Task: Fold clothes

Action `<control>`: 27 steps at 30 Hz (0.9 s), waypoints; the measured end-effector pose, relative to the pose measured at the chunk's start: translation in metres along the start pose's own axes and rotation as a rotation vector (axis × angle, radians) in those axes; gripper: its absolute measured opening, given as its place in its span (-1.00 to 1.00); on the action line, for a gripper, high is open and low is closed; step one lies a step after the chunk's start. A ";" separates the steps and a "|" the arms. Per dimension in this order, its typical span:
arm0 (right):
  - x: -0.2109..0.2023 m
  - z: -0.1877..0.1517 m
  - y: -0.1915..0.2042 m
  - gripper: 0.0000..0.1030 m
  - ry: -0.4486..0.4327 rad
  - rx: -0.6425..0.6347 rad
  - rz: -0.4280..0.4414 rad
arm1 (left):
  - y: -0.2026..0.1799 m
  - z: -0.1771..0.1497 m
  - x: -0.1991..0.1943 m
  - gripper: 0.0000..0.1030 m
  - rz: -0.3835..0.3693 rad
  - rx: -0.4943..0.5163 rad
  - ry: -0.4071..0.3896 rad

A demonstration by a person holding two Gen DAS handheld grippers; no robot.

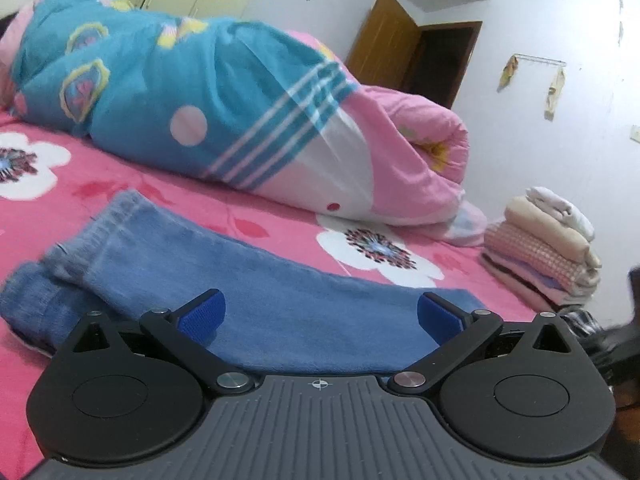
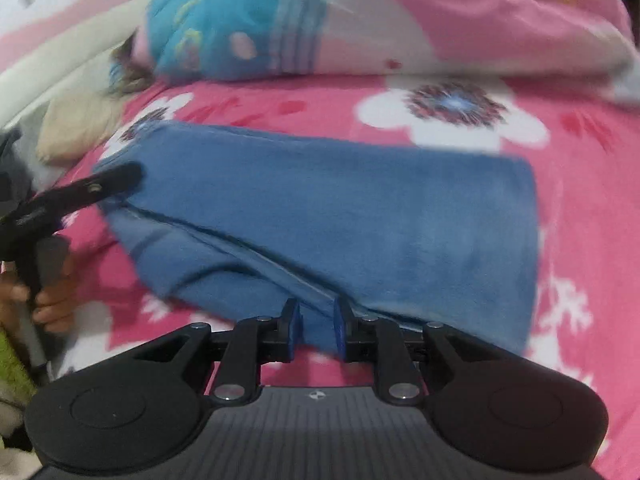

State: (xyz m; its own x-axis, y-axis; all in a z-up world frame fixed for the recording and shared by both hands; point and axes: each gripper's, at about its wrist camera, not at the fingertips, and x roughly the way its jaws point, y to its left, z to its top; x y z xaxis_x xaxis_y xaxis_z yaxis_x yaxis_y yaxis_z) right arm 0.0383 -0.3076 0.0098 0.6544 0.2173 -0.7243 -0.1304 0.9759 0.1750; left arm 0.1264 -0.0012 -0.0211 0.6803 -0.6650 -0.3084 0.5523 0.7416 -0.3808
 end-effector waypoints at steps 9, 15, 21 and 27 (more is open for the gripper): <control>0.052 -0.009 0.044 -0.55 -0.054 -0.162 -0.120 | -0.002 0.001 0.001 0.97 0.165 0.095 -0.020; 0.035 0.006 0.059 -0.50 -0.125 -0.177 -0.100 | -0.003 0.001 0.001 0.97 0.279 0.161 -0.033; 0.069 -0.012 0.066 -0.14 -0.136 -0.186 -0.104 | -0.007 0.009 -0.007 0.96 0.254 0.192 -0.128; 0.068 -0.016 0.065 -0.14 -0.147 -0.172 -0.106 | -0.006 0.019 0.010 0.94 0.202 0.179 -0.124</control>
